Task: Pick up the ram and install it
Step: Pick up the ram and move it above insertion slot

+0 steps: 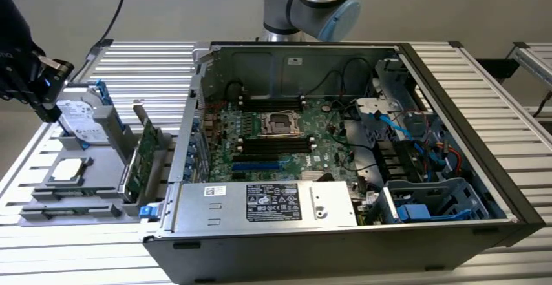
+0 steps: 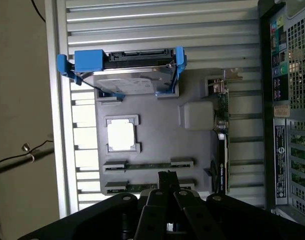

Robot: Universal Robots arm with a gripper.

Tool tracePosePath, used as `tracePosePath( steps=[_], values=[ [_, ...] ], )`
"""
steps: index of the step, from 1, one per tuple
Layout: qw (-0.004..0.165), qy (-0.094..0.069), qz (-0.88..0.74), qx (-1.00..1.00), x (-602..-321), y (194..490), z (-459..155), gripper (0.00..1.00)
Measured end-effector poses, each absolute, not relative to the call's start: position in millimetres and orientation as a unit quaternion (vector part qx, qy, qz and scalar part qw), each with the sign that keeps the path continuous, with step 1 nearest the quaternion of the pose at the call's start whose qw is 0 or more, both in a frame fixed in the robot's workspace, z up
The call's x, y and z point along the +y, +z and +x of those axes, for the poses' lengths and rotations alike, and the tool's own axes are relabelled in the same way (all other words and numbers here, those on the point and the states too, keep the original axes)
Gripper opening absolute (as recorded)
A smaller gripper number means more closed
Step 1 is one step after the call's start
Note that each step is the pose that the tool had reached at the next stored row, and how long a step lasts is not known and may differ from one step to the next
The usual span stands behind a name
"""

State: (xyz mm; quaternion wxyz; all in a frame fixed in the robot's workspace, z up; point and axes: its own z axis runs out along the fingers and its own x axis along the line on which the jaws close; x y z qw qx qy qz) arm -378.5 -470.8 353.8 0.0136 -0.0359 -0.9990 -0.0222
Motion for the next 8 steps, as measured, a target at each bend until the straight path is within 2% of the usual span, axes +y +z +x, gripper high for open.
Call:
tracePosePath(
  steps=[8],
  values=[
    [0.015,-0.021,0.040,-0.999,-470.9,352.2,-379.7,0.11]
  ],
)
